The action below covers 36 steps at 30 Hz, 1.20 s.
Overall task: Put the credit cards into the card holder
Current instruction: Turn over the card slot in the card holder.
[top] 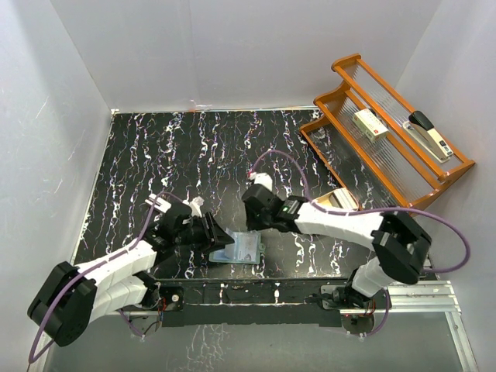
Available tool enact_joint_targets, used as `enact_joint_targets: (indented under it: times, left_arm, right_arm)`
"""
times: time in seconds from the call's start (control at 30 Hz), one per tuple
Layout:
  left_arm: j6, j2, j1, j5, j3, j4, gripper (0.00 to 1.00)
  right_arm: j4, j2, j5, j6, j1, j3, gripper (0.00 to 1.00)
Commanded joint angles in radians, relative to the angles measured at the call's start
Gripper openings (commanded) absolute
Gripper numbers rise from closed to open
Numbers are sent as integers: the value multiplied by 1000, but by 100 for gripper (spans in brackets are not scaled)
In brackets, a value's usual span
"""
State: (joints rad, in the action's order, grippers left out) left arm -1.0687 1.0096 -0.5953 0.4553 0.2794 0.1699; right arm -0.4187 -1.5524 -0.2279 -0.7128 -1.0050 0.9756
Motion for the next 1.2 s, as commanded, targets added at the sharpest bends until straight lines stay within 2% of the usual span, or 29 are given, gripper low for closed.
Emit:
enact_joint_targets:
  times: [0.0, 0.1, 0.23, 0.6, 0.77, 0.87, 0.97, 1.0, 1.03, 1.17]
  left_arm:
    - [-32, 34, -48, -3, 29, 68, 43]
    - [-47, 74, -99, -27, 34, 104, 44]
    - [3, 107, -116, -33, 75, 58, 47]
    - [100, 117, -116, -36, 144, -30, 53]
    - [162, 76, -116, -87, 198, -181, 54]
    - [214, 36, -116, -149, 255, -333, 57]
    - [229, -3, -114, -201, 275, -417, 66]
    - [231, -15, -112, -205, 277, -429, 84]
    - [235, -26, -113, -206, 278, -441, 97]
    - [247, -71, -112, -221, 299, -518, 99]
  right_arm:
    - [-65, 124, -46, 109, 92, 11, 31]
    - [-104, 198, -45, 167, 163, 20, 32]
    - [-143, 270, -35, 244, 246, 33, 36]
    - [-238, 314, -58, 319, 365, 42, 40]
    - [-283, 306, -119, 377, 441, 56, 45]
    - [-295, 296, -144, 418, 499, 69, 47]
    - [-304, 280, -162, 460, 559, 75, 50]
    - [-308, 273, -168, 474, 580, 81, 51]
    - [-311, 265, -176, 486, 600, 86, 52]
    - [-317, 238, -210, 543, 680, 95, 55]
